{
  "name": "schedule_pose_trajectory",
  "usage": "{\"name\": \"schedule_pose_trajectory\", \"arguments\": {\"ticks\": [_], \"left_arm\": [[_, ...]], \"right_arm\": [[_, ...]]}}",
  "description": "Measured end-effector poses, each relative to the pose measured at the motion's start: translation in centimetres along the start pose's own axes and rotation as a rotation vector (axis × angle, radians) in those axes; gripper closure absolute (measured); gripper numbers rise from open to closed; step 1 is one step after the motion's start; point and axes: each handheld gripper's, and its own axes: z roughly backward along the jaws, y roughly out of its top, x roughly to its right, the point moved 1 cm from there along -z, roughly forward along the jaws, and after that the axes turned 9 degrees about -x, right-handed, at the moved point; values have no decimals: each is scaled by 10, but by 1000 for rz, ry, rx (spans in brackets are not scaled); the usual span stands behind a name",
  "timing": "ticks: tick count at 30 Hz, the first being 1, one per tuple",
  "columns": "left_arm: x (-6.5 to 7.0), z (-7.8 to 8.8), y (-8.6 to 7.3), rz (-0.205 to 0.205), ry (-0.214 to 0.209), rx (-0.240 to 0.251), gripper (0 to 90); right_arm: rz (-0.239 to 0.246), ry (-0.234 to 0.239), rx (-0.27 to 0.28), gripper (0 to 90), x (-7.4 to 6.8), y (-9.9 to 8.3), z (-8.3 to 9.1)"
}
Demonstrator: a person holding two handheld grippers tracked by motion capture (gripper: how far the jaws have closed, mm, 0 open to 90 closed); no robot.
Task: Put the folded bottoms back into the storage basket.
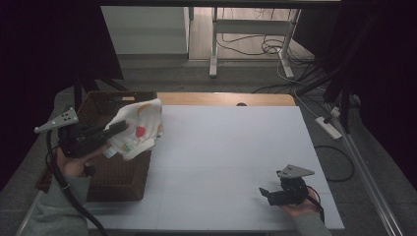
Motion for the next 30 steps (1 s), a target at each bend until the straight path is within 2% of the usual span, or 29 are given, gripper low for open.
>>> {"name": "schedule_pose_trajectory", "arguments": {"ticks": [16, 30], "left_arm": [[-10, 12, -12, 32, 30, 6, 757], [-18, 23, -14, 48, 62, 14, 757]], "right_arm": [[1, 0, -2, 95, 0, 0, 0], [0, -3, -3, 95, 0, 0, 0]]}}
